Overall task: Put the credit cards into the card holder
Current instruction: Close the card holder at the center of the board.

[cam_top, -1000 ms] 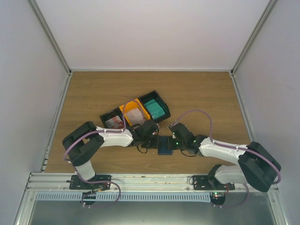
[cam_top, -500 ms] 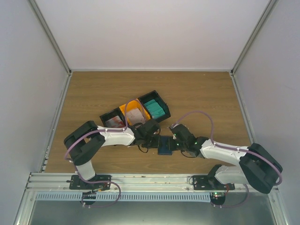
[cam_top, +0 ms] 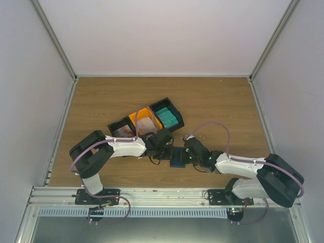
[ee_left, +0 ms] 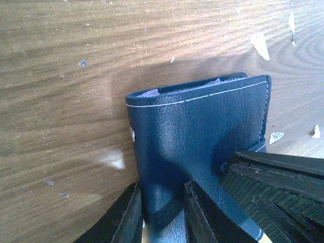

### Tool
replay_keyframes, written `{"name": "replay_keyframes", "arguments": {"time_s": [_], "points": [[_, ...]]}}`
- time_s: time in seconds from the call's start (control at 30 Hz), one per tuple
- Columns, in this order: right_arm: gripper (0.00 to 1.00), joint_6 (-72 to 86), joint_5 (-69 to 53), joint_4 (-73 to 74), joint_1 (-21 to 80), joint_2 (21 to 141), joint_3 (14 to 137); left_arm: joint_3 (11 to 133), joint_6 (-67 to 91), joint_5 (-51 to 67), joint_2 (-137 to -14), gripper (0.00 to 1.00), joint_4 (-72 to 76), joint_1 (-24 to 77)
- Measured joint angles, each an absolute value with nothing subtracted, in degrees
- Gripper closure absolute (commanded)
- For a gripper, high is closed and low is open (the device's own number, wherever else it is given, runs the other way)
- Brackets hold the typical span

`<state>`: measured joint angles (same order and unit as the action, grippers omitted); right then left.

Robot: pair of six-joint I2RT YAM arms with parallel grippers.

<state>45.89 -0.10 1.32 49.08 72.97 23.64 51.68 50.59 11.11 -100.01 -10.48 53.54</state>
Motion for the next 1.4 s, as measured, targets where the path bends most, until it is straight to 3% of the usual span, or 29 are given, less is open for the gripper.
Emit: {"name": "replay_keyframes", "arguments": {"time_s": [0.5, 1.2, 1.4], "points": [[1.0, 55.0, 2.1, -10.2, 50.3, 71.9, 17.0, 52.5, 50.6, 10.9, -100.4, 0.74, -11.6, 53.5], [1.0, 65.5, 18.7, -13.5, 62.6, 76.6, 17.2, 54.4, 50.3, 11.0, -101.3, 0.74, -14.4, 53.5], [0.84, 66.9, 13.0, 0.4, 62.4, 69.8, 20.9, 54.3, 49.5, 10.3, -101.0, 0.68, -13.4, 53.5]]}}
